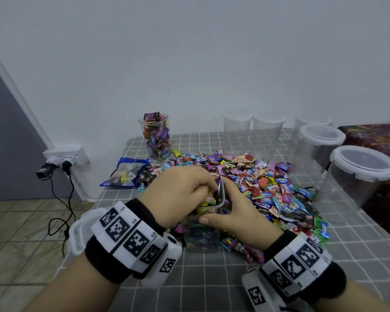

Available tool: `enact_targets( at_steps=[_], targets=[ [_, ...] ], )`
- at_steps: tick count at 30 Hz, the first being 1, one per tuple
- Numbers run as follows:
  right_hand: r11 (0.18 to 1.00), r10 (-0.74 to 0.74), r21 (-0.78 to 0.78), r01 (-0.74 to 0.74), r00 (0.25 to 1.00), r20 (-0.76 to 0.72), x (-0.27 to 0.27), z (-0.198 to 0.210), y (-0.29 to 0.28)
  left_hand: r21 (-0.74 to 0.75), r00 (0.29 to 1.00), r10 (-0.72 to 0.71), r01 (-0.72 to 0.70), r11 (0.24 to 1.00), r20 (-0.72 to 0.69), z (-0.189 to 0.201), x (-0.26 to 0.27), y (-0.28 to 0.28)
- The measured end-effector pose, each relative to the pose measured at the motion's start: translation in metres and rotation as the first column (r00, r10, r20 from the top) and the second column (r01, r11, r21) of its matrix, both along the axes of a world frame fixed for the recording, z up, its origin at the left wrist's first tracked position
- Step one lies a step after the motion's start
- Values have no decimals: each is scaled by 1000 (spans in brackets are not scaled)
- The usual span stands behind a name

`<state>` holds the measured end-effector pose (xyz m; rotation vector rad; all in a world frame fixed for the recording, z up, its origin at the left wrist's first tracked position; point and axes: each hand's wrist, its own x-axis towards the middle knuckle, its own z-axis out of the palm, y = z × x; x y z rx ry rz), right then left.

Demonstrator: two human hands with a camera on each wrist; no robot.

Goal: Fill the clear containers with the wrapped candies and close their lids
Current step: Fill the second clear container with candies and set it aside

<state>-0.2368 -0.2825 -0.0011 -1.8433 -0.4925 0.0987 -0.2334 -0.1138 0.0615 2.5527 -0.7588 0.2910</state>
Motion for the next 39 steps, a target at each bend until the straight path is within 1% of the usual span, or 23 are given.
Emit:
enact_targets(
  at_steps=[2,3,6,8,10,12,13,14,15,17,18,20,21,23,28,30,34,39],
  targets=[
    [999,5,-42,-4,1000,11,1,2,-2,-163,998,50,-44,986,35,-1,0,5],
    [996,21,-83,-20,1000,15,1,4,-3,-217,995,86,-72,973,56,-1,0,8],
    [962,96,-260,-87,995,21,4,6,-10,-287,978,198,-173,942,62,-5,4,21],
    [913,123,-394,-107,992,17,9,4,-17,-264,966,258,-246,932,9,-9,6,31],
    [833,121,-543,-104,993,-3,14,2,-23,-185,952,303,-305,934,-37,-14,9,37],
    [767,100,-637,-83,995,-9,17,2,-29,-109,939,331,-340,934,-93,-21,11,43],
    [744,83,-665,-64,997,-3,18,2,-31,-89,930,332,-348,933,-158,-24,11,45],
    [722,61,-690,-45,998,0,20,2,-33,-87,920,309,-338,937,-242,-28,10,47],
    [699,38,-714,-31,999,-6,21,3,-36,-105,904,254,-306,946,-345,-32,10,49],
    [654,-14,-757,-20,999,-38,24,0,-40,-203,839,71,-212,956,-539,-39,7,50],
    [636,-40,-772,-19,998,-57,26,-1,-41,-266,804,-10,-185,946,-595,-42,5,50],
    [619,-79,-785,-18,993,-85,30,-6,-43,-376,754,-124,-172,911,-645,-47,3,48],
    [613,-94,-790,-16,991,-93,33,-8,-43,-420,745,-165,-166,892,-646,-51,3,47],
    [588,-115,-809,-4,989,-89,39,-12,-42,-483,753,-214,-155,862,-622,-55,2,43],
    [452,-138,-892,21,989,-47,51,-25,-40,-526,803,-192,-170,833,-564,-60,3,33],
    [415,-120,-910,22,992,-31,54,-30,-41,-549,820,-177,-189,814,-545,-63,4,33],
    [396,-89,-918,-5,995,-43,57,-38,-45,-574,832,-164,-209,792,-530,-60,4,28],
    [384,-65,-923,-33,996,-63,56,-41,-47,-579,866,-135,-198,791,-481,-35,18,27]
  ],
)
